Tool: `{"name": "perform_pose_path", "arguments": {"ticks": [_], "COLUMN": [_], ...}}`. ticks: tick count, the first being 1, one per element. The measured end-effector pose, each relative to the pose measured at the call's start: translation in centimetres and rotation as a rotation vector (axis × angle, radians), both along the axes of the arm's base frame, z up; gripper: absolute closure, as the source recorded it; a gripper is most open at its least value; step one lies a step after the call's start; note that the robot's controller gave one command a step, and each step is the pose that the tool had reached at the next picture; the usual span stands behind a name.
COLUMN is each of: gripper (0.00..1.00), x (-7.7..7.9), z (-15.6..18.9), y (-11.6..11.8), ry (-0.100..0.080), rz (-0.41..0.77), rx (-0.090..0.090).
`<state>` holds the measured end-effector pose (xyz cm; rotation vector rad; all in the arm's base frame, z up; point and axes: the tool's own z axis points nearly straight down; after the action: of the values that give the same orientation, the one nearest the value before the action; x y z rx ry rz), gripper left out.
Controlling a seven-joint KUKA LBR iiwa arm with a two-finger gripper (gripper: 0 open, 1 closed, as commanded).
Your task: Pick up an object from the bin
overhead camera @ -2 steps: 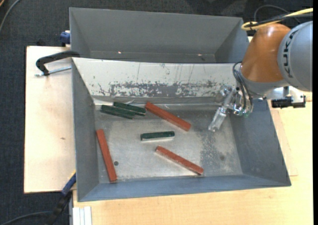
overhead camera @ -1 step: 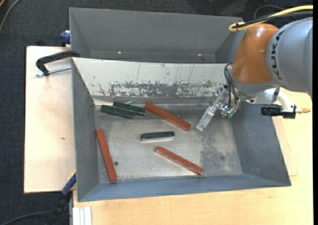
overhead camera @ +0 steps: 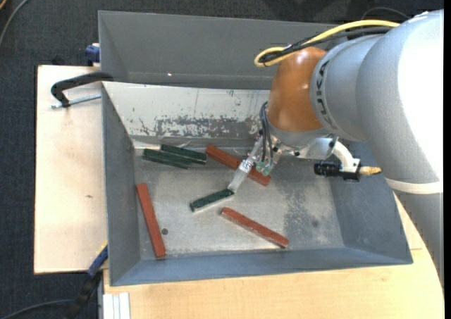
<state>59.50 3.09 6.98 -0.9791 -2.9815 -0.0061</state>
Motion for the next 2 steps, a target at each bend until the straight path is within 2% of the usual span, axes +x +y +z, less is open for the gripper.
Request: {"name": "perform_pose_path", "arguments": {"ticks": [1,2], "gripper": [0.0,1.0], "x": [0.04,0.03], "z": [0.16,0.12], "y": [5.53,5.18], "ry": [-0.007,-0.005], "rz": [-0.031,-0.033], "rx": [-0.001,-0.004]}}
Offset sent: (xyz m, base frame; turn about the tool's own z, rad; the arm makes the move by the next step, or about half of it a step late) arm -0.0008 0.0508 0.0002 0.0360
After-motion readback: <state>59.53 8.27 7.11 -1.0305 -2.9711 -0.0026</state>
